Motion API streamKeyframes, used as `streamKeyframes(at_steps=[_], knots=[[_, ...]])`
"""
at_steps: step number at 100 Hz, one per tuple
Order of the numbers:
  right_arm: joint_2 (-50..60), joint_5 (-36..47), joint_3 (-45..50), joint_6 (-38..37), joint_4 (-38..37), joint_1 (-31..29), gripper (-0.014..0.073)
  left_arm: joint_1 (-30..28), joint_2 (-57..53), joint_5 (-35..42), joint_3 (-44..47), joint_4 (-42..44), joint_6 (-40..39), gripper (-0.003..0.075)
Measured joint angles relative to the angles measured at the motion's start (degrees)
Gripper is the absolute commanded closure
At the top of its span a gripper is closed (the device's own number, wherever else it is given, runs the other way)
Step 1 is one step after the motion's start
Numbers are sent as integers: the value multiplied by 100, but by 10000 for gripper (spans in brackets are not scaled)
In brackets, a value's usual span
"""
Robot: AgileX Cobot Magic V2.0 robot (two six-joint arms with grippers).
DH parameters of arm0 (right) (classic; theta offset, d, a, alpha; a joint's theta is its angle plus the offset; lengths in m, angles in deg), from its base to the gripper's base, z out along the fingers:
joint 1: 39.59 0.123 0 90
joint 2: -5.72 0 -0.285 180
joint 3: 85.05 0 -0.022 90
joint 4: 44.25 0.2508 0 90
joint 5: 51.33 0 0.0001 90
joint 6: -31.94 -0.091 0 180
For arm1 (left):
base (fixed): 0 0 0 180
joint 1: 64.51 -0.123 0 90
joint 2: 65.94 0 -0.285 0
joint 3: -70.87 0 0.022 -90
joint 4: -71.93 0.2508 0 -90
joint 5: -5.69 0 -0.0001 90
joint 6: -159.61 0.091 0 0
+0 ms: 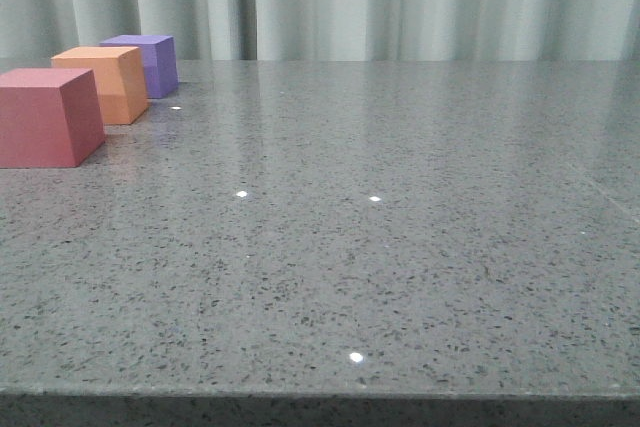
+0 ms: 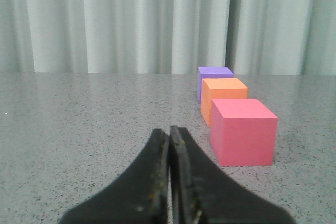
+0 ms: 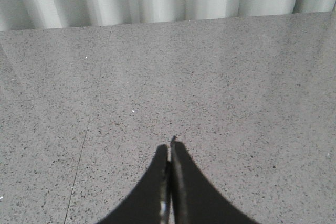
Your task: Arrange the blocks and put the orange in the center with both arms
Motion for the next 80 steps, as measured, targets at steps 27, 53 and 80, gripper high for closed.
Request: streamKeyframes(at_steps=[27, 53, 80], knots=[[0, 0, 0, 0, 0, 0, 662, 0, 0, 9, 0, 0, 0, 741], [0, 0, 0, 0, 0, 0, 662, 0, 0, 9, 0, 0, 0, 741], [76, 0, 0, 0, 0, 0, 662, 0, 0, 9, 0, 0, 0, 741]])
